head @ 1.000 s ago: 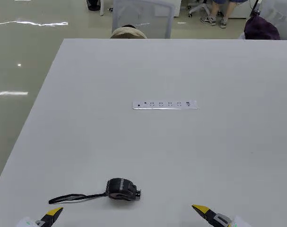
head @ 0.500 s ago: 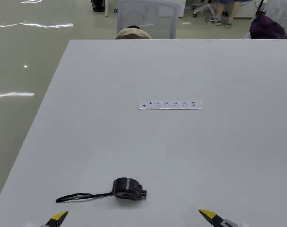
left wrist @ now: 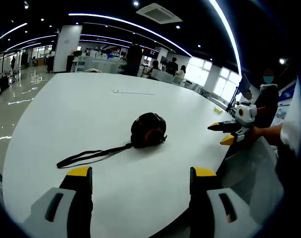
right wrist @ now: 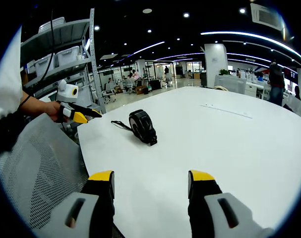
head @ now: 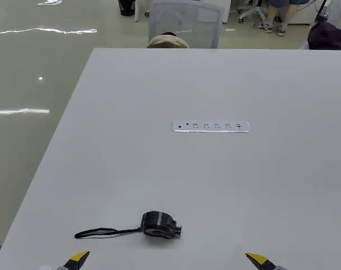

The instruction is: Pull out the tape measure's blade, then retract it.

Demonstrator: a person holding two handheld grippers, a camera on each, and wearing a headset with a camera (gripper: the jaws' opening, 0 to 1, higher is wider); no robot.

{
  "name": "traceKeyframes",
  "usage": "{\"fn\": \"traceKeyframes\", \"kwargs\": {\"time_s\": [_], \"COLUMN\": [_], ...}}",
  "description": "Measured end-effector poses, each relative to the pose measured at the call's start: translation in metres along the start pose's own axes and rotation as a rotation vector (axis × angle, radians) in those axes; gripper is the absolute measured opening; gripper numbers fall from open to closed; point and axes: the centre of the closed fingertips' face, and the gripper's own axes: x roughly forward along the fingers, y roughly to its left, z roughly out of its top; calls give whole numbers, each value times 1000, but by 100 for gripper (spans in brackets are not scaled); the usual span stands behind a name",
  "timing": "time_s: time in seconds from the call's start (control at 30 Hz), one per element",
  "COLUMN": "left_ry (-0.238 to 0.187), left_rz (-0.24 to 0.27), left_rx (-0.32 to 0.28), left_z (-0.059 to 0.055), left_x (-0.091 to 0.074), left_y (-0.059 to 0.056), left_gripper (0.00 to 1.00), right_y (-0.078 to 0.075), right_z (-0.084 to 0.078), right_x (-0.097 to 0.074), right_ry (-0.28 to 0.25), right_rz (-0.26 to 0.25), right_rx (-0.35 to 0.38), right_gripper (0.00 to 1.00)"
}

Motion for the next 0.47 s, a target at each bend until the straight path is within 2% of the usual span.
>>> {"fn": "traceKeyframes", "kwargs": {"time_s": [0.47], "left_ry": [1], "left_rz": [-3], "left_rx": [-12], "left_z": [-1], "left_x": [1], "left_y": [0], "left_gripper": [78], "right_y": [-1], "right_z": [1], "right_x": [-2], "right_ry": [-4], "right_rz": [-6], "right_rx": [6], "right_gripper": [60]}}
